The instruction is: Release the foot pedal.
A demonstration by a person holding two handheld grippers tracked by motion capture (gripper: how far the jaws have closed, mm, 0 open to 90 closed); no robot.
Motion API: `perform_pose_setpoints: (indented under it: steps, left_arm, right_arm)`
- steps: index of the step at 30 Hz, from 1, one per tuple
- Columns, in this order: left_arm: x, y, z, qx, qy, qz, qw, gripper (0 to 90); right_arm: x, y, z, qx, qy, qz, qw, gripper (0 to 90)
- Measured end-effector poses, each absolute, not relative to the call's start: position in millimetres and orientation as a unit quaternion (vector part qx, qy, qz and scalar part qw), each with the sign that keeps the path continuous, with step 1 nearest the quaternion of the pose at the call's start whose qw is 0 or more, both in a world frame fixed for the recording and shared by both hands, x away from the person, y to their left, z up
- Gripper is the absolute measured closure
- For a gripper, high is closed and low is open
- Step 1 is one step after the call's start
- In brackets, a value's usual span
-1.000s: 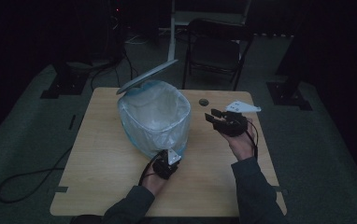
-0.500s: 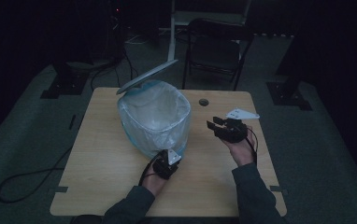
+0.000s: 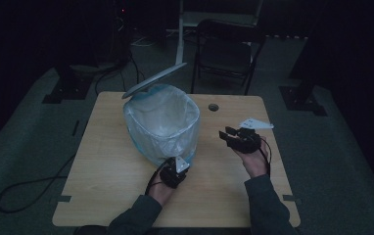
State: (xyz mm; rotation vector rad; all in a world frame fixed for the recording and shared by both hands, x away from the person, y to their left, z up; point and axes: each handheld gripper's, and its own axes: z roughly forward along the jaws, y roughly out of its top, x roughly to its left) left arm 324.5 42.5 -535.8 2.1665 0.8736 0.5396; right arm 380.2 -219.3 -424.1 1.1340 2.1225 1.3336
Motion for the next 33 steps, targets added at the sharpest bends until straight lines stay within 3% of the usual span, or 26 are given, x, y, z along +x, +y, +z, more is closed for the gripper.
perform_pose_setpoints:
  steps: [18, 24, 28, 29, 30, 33]
  left_arm:
    - [316, 46, -524, 0.822, 0.365, 0.207, 0.385, 87.5]
    - [310, 49, -520, 0.824, 0.366, 0.198, 0.386, 82.2]
    - [306, 59, -518, 0.844, 0.321, 0.199, 0.381, 79.0]
    - [298, 59, -518, 0.821, 0.372, 0.203, 0.382, 78.0]
    - [301, 65, -516, 0.837, 0.334, 0.202, 0.383, 77.2]
    - [295, 71, -515, 0.835, 0.336, 0.196, 0.39, 76.0]
  right_arm:
    - [380, -223, -429, 0.408, 0.758, 0.472, 0.191, 61.3]
    - [382, -224, -431, 0.411, 0.758, 0.47, 0.19, 61.2]
    - [384, -228, -436, 0.418, 0.757, 0.466, 0.187, 61.2]
    - [384, -228, -437, 0.42, 0.757, 0.464, 0.187, 61.3]
    - [385, -229, -438, 0.421, 0.757, 0.463, 0.187, 61.2]
    - [386, -230, -442, 0.425, 0.758, 0.458, 0.188, 61.2]
